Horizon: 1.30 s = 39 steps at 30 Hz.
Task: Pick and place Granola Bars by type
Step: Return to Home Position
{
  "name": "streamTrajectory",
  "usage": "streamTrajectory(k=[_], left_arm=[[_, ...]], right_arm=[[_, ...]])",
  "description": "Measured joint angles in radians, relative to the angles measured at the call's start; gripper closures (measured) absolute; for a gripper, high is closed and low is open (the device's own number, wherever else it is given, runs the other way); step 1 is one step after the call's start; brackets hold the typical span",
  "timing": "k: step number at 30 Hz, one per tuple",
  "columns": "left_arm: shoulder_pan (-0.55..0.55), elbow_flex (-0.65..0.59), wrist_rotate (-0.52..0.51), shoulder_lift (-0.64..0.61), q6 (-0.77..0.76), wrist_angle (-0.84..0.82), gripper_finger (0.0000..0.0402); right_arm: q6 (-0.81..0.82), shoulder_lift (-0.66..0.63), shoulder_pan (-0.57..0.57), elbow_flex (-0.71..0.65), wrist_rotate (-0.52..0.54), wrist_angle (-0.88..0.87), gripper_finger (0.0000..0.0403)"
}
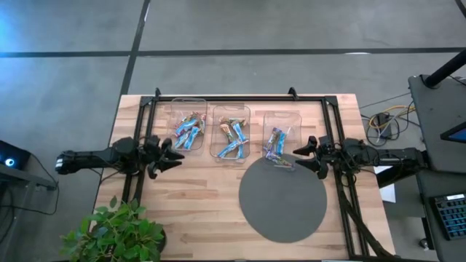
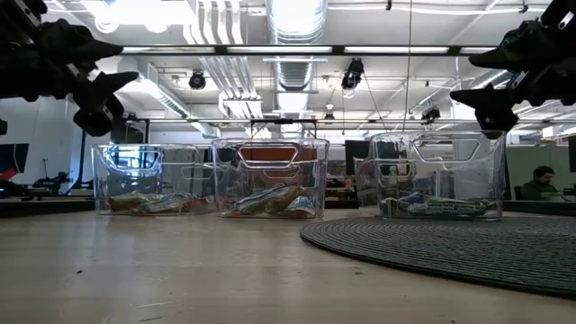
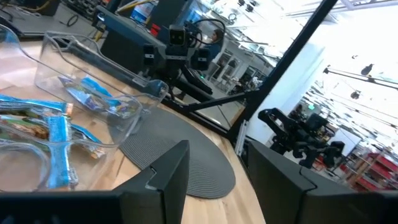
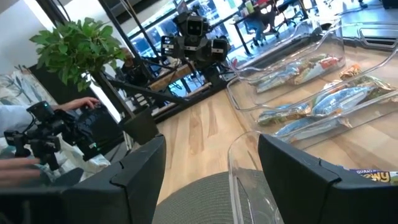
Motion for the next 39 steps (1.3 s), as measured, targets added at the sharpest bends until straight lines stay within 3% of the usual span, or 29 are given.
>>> streamTrajectory(k=[7, 9, 14, 17, 19, 25, 39], left_arm=[[-0.032, 0.000, -0.011, 0.000, 0.007, -0.003, 0.0255], [-0.032, 0.000, -0.113, 0.000, 0.061, -0.023, 0.0255], [-0.043, 0.000, -0.285, 0.000, 0.404, -0.013, 0.0255], [-0.056, 0.000, -0.329, 0.000, 0.675, -0.010, 0.0255], [-0.064, 0.000, -0.330, 0.000, 0.772, -0.010, 0.0255], [-0.069, 0.000, -0.335, 0.000, 0.561, -0.012, 0.0255], [-0.073, 0.000, -0.340, 0.000, 0.601, 0.002, 0.0255]], right_arm=[[0.000, 0.000, 0.000, 0.000, 0.000, 0.000, 0.0158], [0.000, 0.000, 0.000, 0.000, 0.000, 0.000, 0.0158], [0.000, 0.000, 0.000, 0.000, 0.000, 0.000, 0.0158], [0.000, 0.000, 0.000, 0.000, 0.000, 0.000, 0.0158], [0.000, 0.000, 0.000, 0.000, 0.000, 0.000, 0.0158], [0.000, 0.000, 0.000, 0.000, 0.000, 0.000, 0.0158], [0.000, 0.000, 0.000, 0.000, 0.000, -0.001, 0.0158]])
